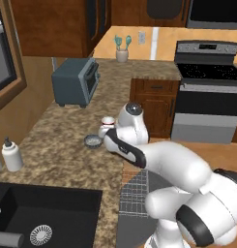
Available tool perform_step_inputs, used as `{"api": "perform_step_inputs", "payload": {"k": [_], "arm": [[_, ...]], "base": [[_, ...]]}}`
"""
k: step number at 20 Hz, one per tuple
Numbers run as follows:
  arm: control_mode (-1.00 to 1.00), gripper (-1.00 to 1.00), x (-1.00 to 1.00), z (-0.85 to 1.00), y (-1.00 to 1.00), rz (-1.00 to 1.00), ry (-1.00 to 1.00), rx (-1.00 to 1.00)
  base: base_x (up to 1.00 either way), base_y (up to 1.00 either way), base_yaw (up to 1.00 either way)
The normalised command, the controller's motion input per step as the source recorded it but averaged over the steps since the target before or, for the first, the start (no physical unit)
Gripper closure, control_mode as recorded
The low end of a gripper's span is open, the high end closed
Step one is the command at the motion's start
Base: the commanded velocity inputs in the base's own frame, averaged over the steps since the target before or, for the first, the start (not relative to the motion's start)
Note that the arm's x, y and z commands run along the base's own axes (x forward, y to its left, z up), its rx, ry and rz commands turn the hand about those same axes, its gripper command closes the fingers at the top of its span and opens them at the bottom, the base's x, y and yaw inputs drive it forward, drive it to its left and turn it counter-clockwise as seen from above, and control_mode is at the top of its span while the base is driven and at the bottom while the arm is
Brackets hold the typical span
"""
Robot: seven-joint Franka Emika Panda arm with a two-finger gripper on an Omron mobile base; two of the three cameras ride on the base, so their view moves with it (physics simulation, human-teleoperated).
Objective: Pick up the cup and bowl from the counter, place them in the dishwasher, and close the dishwasher door.
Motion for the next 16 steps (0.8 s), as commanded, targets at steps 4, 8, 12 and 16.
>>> {"api": "perform_step_inputs", "payload": {"k": [4,8,12,16], "arm": [[-1.00,-1.00,0.51,-0.29,0.34,0.00,0.00,0.00],[-1.00,-1.00,0.49,-0.25,0.25,0.00,0.00,0.00],[-1.00,-1.00,0.45,-0.18,0.04,0.00,0.00,0.00],[-1.00,-1.00,0.43,-0.19,0.00,0.00,0.00,0.00]], "base": [[0.00,0.00,0.00],[0.00,0.00,0.00],[0.00,0.00,0.00],[0.00,0.00,0.00]]}}
